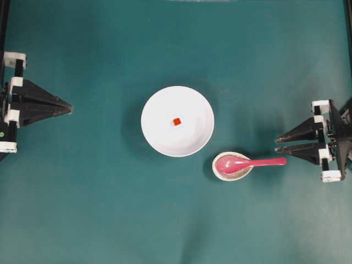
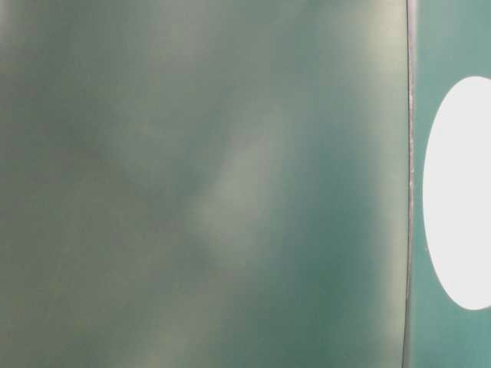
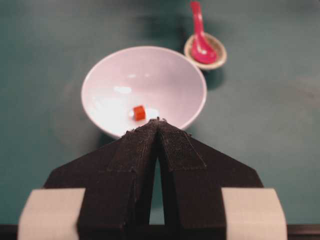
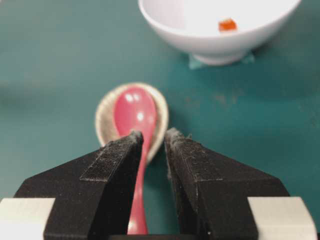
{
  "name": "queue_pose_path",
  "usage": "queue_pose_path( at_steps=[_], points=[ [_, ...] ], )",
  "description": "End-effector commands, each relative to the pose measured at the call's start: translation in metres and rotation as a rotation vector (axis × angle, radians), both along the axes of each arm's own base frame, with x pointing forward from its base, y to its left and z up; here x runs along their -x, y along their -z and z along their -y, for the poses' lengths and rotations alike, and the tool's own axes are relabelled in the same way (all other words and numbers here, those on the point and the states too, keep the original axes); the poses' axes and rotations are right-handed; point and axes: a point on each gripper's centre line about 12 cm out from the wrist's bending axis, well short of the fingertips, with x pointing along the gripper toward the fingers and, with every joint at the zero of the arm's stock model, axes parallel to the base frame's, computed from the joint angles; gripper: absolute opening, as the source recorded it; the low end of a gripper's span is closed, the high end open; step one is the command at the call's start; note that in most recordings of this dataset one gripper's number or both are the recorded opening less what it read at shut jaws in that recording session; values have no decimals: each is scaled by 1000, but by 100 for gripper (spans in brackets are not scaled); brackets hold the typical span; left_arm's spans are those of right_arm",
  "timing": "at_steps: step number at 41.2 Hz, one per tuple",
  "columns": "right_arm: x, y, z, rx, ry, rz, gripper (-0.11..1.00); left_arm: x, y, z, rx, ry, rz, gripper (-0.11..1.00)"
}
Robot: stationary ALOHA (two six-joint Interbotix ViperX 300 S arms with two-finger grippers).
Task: Grip the spoon and scoop the red block from the bowl with right arm.
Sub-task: 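Move the right gripper to the pink spoon handle and lower around it, then close the right gripper on the pink spoon handle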
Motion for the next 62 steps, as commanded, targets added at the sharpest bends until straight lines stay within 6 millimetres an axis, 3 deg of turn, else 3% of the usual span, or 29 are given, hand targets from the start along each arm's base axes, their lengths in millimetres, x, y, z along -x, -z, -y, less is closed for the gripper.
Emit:
queue_pose_path(
  at_steps=[1, 18, 42, 62],
  points=[
    [-6, -2, -3, -2, 3, 7, 36, -3, -11, 0, -6, 0, 26, 0],
    [-16, 10, -18, -4, -43, -62, 49, -3, -11, 0, -6, 0, 26, 0],
    [-20, 40, -25, 87, -49, -96, 49, -3, -9, 0, -5, -1, 20, 0],
    [-9, 44, -22, 84, -50, -98, 49, -3, -8, 0, -18, 1, 9, 0]
  ],
)
